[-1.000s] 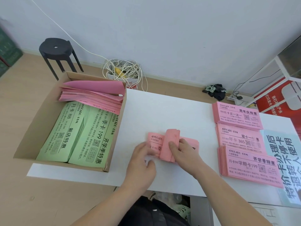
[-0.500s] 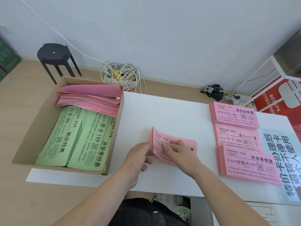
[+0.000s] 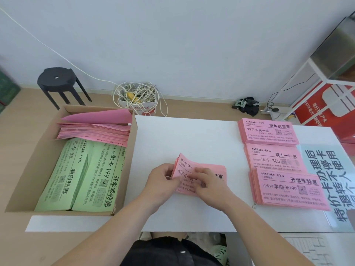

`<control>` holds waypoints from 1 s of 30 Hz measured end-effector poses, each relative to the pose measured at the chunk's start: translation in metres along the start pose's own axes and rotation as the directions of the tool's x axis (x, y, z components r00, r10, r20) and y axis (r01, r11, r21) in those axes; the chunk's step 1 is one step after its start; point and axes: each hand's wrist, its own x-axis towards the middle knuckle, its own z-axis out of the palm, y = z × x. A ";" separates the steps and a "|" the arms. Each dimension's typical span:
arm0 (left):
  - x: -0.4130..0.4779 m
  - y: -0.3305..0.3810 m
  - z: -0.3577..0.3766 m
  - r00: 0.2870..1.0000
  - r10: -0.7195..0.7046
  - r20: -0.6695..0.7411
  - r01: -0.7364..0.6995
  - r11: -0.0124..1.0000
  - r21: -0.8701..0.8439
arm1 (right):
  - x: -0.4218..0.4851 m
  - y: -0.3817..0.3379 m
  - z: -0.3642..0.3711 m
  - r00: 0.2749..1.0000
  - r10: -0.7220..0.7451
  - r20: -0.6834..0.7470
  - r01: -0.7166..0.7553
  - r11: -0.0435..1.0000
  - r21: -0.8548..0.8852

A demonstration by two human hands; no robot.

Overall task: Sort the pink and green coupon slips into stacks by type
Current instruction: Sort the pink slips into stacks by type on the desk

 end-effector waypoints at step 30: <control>-0.023 -0.077 -0.009 0.782 0.606 0.146 -0.557 0.574 0.601 | -0.008 0.026 -0.014 0.771 -0.517 -0.373 0.240 0.778 -0.581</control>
